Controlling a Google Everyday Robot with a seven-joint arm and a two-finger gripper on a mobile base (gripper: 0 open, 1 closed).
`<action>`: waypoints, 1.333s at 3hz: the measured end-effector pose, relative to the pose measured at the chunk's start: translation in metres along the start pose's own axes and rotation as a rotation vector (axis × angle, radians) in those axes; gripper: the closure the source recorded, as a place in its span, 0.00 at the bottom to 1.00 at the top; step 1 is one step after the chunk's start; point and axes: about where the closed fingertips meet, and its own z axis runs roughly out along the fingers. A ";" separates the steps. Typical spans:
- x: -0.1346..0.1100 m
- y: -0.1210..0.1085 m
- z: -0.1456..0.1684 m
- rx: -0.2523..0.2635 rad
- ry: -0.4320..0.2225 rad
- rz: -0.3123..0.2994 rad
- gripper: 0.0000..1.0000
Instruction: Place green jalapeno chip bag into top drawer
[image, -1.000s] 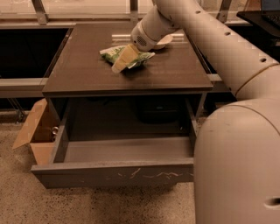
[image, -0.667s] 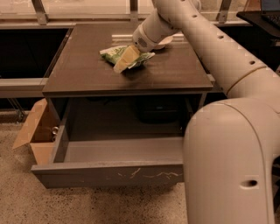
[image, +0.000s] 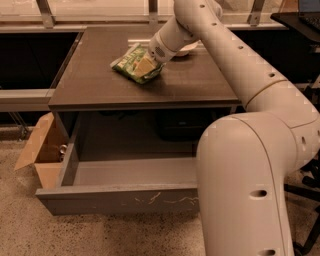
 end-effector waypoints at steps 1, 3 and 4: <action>-0.003 0.001 0.001 -0.005 -0.012 -0.026 0.80; -0.052 0.043 -0.071 0.042 -0.178 -0.244 1.00; -0.077 0.096 -0.112 -0.009 -0.307 -0.407 1.00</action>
Offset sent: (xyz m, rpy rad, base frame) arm -0.0474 0.0086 0.0890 0.0515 -0.2667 0.1474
